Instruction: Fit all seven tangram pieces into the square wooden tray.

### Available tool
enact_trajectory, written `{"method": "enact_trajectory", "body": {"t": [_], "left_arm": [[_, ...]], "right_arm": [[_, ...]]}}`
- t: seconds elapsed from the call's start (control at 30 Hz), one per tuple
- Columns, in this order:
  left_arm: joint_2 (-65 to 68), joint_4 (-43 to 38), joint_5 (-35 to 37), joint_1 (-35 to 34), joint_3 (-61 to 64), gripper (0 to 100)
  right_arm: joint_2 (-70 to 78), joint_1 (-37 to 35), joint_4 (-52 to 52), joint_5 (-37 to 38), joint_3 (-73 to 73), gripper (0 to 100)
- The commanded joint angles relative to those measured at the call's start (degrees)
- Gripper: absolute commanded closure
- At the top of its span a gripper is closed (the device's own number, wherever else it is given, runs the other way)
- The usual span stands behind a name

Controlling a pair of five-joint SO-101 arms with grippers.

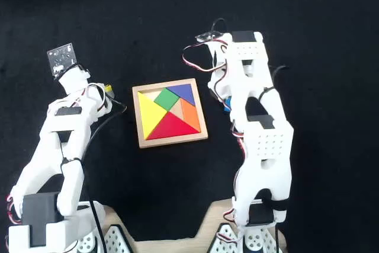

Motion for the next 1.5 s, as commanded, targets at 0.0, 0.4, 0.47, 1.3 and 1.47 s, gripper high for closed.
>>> {"method": "enact_trajectory", "body": {"t": [0.0, 0.4, 0.47, 1.3, 1.47], "left_arm": [[-0.18, -1.32, -0.09, 0.57, -1.80, 79], [-0.18, -1.32, -0.09, 0.48, -1.80, 79], [-0.18, -1.32, -0.09, 0.48, -1.80, 79], [-0.18, -1.32, -0.09, 0.66, -1.80, 79], [-0.18, -1.32, -0.09, 0.66, -1.80, 79]], "right_arm": [[-0.48, -0.62, 0.26, 0.35, 0.40, 82.4], [-0.48, 0.00, -0.79, 2.90, 4.09, 82.6], [-0.48, 0.00, -2.20, 2.90, 4.70, 82.8], [-10.07, -0.97, -1.14, 11.87, 0.31, 98.8], [-16.31, -6.59, 0.09, 27.34, -4.88, 98.7]]}}
